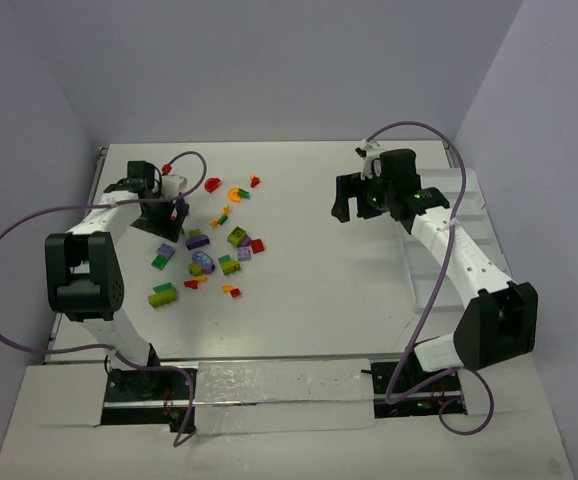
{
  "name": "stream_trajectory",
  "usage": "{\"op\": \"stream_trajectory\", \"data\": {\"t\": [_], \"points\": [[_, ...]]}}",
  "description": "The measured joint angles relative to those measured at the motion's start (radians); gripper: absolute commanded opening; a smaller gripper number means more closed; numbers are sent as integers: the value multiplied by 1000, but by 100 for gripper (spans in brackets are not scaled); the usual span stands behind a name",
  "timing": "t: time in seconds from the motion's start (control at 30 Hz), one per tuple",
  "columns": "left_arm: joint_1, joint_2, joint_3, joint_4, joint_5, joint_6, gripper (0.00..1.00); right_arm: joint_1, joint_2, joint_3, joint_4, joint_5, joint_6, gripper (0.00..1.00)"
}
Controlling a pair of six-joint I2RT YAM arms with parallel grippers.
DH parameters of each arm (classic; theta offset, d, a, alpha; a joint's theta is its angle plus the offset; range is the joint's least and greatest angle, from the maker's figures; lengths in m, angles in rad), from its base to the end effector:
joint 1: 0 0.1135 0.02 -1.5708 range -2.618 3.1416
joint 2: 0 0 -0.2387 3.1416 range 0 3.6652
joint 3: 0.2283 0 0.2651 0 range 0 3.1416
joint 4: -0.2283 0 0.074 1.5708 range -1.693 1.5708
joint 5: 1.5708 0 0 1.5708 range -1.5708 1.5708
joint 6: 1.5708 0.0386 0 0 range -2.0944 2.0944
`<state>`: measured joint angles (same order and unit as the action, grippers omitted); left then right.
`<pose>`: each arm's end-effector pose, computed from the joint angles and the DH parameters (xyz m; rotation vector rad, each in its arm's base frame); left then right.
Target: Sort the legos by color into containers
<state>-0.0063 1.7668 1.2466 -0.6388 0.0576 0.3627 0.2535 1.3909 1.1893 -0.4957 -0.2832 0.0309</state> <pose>0.3654 -0.0045 0.1682 0.5163 2.6769 0.0236 0.3143 0.0926 0.2841 -0.4028 2.2423 0.4712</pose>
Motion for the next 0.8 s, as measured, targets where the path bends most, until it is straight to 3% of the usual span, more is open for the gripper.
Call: {"op": "stream_trajectory", "data": {"t": [0.8], "points": [[0, 79, -13, -22, 22, 16, 62, 0, 57, 2, -7, -18, -4, 100]]}}
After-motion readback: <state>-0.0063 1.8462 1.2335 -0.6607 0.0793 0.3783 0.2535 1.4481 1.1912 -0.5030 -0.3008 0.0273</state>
